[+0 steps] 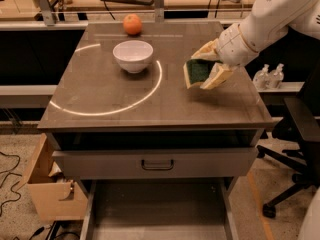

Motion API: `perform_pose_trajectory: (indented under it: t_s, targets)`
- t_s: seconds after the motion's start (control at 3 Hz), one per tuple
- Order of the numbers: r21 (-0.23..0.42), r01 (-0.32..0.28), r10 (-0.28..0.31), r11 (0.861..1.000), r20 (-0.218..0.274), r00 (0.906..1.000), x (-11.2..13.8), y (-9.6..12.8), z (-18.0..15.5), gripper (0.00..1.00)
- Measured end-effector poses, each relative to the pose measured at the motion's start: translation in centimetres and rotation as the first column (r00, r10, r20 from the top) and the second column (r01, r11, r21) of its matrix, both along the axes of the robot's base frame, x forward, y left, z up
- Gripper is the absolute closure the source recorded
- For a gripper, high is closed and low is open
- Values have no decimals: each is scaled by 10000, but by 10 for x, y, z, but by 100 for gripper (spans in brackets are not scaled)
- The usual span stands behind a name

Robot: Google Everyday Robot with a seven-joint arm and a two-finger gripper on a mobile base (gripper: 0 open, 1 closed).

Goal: Pick sponge from middle drawer and place on counter

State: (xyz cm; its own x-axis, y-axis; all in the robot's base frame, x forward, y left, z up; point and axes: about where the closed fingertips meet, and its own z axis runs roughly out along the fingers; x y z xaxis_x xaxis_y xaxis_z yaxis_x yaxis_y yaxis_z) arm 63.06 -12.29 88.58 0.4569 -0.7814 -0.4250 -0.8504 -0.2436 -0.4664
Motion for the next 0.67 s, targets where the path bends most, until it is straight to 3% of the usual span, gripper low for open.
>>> perform_pose_trajectory:
  t_s: [0.33, 0.67]
  targets:
    - [7, -239, 239, 9997, 120, 9996, 0, 3, 0, 4]
    - [19, -464, 463, 9989, 228, 9987, 0, 7, 0, 0]
